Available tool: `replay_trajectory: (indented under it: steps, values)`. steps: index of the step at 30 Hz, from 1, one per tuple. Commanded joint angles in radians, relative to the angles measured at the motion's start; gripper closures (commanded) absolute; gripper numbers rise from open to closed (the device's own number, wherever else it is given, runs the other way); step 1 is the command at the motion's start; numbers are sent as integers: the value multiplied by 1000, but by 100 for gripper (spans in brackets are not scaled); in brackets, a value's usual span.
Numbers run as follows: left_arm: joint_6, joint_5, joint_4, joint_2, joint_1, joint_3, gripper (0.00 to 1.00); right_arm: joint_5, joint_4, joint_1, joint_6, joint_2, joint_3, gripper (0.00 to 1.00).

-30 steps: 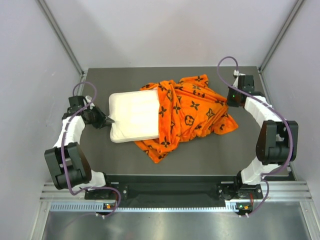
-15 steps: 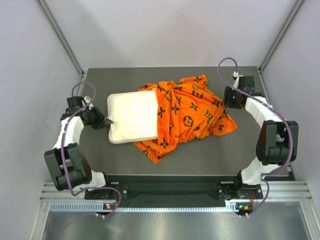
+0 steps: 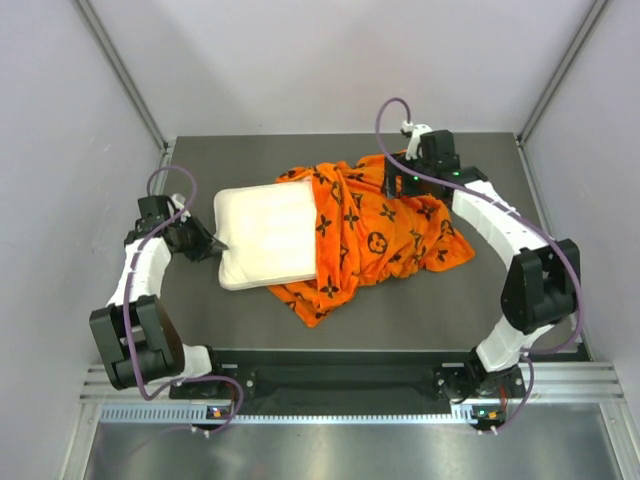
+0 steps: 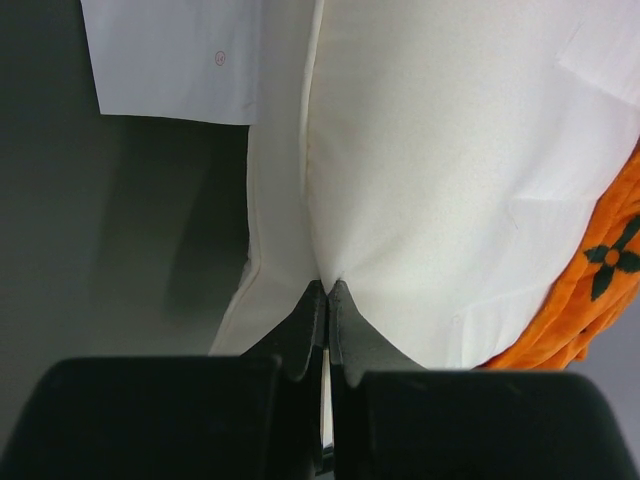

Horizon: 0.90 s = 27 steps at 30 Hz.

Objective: Remove the pillowcase from the pillow

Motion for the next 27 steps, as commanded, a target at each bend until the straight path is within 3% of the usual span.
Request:
replay_trajectory:
  steps: [1,12,14,15,17,18,21,27]
  values:
    - [14,-5,19,-51,-2,-13,100,-2,24,56,12,59,59,22]
    - [26,-9,-1,-91,-2,-42,100,72,3,130,23,185,-8,23]
    - [28,-9,-1,-92,0,-49,100,76,1,130,17,179,-24,33]
    - [26,-6,-1,-89,0,-50,100,79,1,130,18,176,-28,47]
    - [25,-3,4,-85,0,-53,100,92,1,129,15,168,-33,62]
    - [23,-2,6,-85,0,-55,100,98,-2,129,15,168,-34,78]
    - [20,-2,9,-79,0,-50,100,121,-10,127,14,162,-28,97]
    - [31,-25,1,-77,0,-23,100,165,-31,101,6,142,-16,100]
